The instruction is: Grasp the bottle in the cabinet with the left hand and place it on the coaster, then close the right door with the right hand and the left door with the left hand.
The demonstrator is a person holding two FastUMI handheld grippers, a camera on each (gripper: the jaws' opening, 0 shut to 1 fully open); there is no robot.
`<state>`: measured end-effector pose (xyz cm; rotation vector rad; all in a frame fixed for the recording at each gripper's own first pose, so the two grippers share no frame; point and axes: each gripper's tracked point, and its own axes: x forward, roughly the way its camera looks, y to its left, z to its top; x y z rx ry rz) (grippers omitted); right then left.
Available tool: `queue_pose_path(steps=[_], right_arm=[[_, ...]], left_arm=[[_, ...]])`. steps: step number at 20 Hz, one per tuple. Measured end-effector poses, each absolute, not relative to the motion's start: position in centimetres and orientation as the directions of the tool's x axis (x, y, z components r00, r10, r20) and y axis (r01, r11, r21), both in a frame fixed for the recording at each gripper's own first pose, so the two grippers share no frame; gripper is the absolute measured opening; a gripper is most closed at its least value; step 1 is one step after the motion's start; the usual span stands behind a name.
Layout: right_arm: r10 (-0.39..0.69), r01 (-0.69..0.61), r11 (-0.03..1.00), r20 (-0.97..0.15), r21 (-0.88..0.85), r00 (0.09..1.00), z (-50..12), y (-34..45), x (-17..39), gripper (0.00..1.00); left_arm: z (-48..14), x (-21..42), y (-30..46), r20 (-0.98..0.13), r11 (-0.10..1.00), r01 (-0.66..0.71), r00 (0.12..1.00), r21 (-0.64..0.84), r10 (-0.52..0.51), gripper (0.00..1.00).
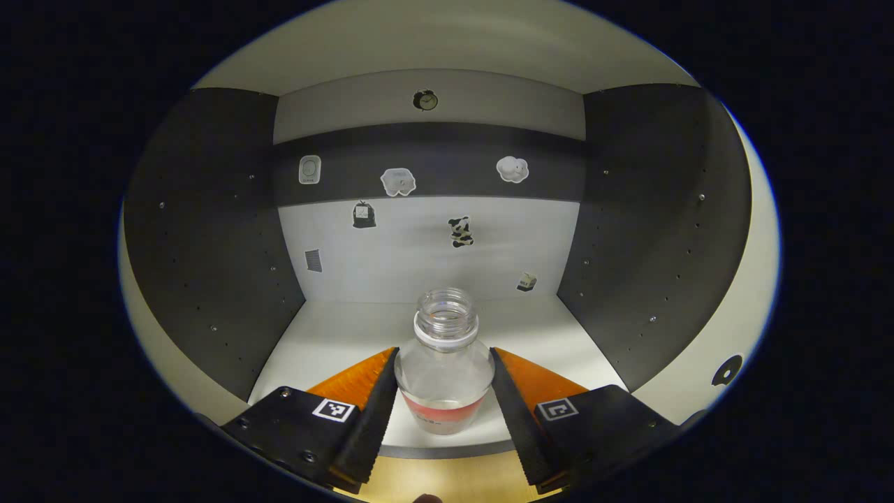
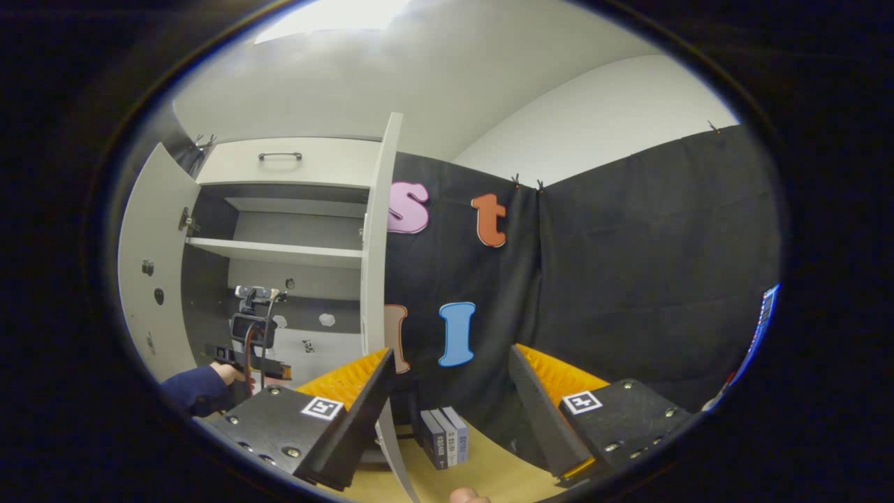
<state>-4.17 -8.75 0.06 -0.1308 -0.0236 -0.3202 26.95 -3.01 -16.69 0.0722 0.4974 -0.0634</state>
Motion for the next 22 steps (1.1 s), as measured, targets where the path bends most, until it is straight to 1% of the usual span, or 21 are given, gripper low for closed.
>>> queue_pose_path(steps=[3,5,7,11,16,20,22], right_arm=[[-0.303,0.305,0.944,0.039,-0.123,0.952,0.0,-8.7,-4.0,0.98],[-0.292,0.295,0.947,0.041,-0.125,0.955,0.1,-8.6,-4.0,0.98],[-0.278,0.281,0.951,0.042,-0.127,0.96,0.1,-8.4,-4.1,0.98],[-0.243,0.247,0.961,0.047,-0.121,0.969,0.3,-7.8,-4.2,0.98],[-0.189,0.195,0.973,0.054,-0.123,0.98,0.3,-6.4,-4.6,0.98],[-0.144,0.153,0.981,0.08,-0.121,0.986,0.7,-5.1,-4.8,0.98],[-0.117,0.129,0.984,0.098,-0.12,0.988,1.1,-4.3,-4.8,0.98]], left_arm=[[-16.2,25.8,-3.0,-0.475,0.995,0.098,0.877,0.036,-0.069,0.8],[-15.0,24.7,-3.3,-0.433,0.992,0.123,0.896,0.019,-0.103,0.82],[-13.9,23.0,-3.5,-0.391,0.989,0.15,0.911,0.018,-0.131,0.8],[-12.8,18.1,-3.6,-0.325,0.981,0.192,0.927,-0.011,-0.185,0.8],[-14.2,11.1,-3.7,-0.296,0.961,0.269,0.914,-0.068,-0.277,0.8],[-19.1,6.1,-2.8,-0.356,0.953,0.282,0.884,-0.116,-0.304,0.79],[-22.2,4.0,-1.9,-0.403,0.955,0.262,0.866,-0.136,-0.295,0.8]])
